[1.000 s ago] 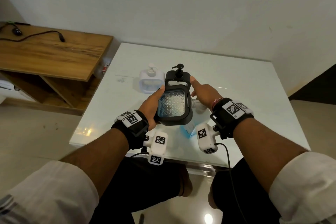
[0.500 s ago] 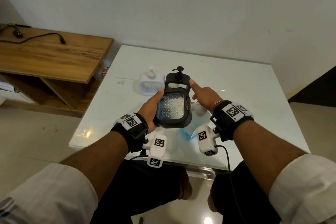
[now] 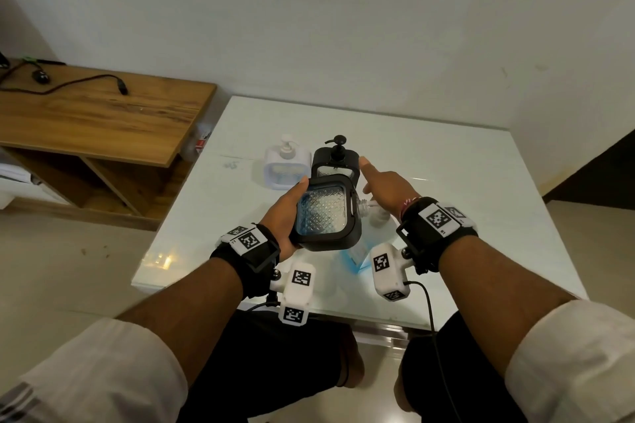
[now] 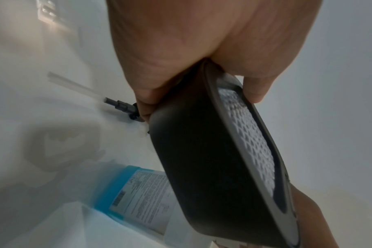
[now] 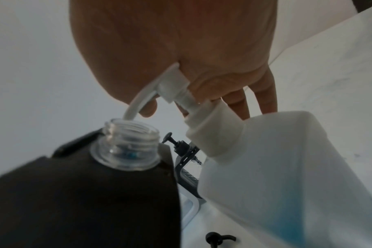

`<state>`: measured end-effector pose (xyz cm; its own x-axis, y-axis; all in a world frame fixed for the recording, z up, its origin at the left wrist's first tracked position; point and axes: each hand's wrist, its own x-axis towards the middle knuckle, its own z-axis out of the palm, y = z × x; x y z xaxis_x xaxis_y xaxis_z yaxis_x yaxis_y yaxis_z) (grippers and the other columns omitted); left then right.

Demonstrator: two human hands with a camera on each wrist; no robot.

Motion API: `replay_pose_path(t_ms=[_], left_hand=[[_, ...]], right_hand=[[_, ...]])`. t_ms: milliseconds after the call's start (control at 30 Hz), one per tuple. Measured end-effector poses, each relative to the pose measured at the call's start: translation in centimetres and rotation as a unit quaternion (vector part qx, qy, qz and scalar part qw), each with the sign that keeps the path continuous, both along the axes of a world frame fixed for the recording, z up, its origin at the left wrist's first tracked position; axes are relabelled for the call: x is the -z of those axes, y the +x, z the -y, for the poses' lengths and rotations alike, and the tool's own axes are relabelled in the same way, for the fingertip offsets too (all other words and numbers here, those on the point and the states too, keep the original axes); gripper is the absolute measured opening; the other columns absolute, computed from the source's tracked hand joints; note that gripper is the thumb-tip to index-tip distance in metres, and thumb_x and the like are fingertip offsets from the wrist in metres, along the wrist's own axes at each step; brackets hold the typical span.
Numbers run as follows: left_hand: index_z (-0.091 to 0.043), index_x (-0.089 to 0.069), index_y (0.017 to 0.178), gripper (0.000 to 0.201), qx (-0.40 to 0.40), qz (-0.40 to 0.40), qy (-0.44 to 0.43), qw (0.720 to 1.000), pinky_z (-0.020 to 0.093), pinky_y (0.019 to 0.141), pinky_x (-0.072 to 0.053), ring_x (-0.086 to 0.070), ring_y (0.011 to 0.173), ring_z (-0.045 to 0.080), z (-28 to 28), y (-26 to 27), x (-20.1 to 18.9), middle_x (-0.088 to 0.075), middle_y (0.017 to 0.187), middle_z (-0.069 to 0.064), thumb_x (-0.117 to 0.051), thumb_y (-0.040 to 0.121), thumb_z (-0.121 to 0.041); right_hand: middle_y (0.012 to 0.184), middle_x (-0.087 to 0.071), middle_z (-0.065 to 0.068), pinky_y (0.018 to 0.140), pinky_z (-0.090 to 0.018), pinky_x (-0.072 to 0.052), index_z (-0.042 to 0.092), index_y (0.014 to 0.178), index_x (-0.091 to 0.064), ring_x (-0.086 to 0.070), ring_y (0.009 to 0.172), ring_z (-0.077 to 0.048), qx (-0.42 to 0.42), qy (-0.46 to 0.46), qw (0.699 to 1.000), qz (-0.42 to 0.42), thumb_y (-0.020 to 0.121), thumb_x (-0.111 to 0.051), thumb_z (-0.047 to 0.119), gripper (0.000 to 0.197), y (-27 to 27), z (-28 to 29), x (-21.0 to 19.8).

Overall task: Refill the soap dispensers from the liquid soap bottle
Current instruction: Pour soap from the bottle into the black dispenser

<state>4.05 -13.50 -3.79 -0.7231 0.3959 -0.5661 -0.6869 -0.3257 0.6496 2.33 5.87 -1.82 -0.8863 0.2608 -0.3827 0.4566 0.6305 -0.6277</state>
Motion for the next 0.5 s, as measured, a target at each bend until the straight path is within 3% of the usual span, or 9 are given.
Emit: replay_pose_path(t_ms=[100,233,367,500], left_hand=[[-0.017,-0.071,0.12,0.05,0.003,0.002,-0.006,1.0,0.039,0.091,-0.055,-0.074,0.098,0.024,-0.2,-0.1,-0.2,-0.076,0.114,0.01,-0.041,0.105,-0.054],[-0.016,-0.071,0.117,0.049,0.001,0.006,-0.002,1.0,0.039,0.09,-0.055,-0.073,0.099,0.025,-0.2,0.0,-0.3,-0.077,0.112,0.01,-0.041,0.106,-0.054],[-0.016,-0.07,0.12,0.049,-0.002,0.003,0.005,1.0,0.039,0.089,-0.055,-0.074,0.099,0.024,0.0,0.3,-0.4,-0.076,0.115,0.01,-0.041,0.106,-0.053],[-0.017,-0.068,0.125,0.049,-0.009,0.004,0.005,1.0,0.038,0.085,-0.056,-0.075,0.095,0.023,0.2,0.0,-0.2,-0.077,0.111,0.009,-0.04,0.106,-0.052]], right_hand=[[0.128,-0.06,-0.015,0.089,-0.035,-0.035,0.004,0.12,-0.063,-0.055,0.113,-0.029,0.0,0.007,1.0,0.007,0.095,-0.024,0.068,0.08,-0.1,0.1,-0.1],[0.121,-0.063,-0.015,0.085,-0.035,-0.037,0.007,0.101,-0.064,-0.058,0.105,-0.03,-0.007,0.033,0.999,0.021,0.094,-0.025,0.068,0.073,-0.1,0.2,0.6],[0.13,-0.059,-0.015,0.09,-0.035,-0.034,0.004,0.121,-0.063,-0.055,0.113,-0.029,-0.002,0.008,1.0,0.015,0.095,-0.023,0.068,0.08,0.1,0.2,0.3],[0.128,-0.059,-0.016,0.094,-0.035,-0.036,0.004,0.122,-0.062,-0.055,0.113,-0.028,0.002,-0.025,1.0,0.004,0.097,-0.021,0.065,0.078,0.3,0.1,-0.6]])
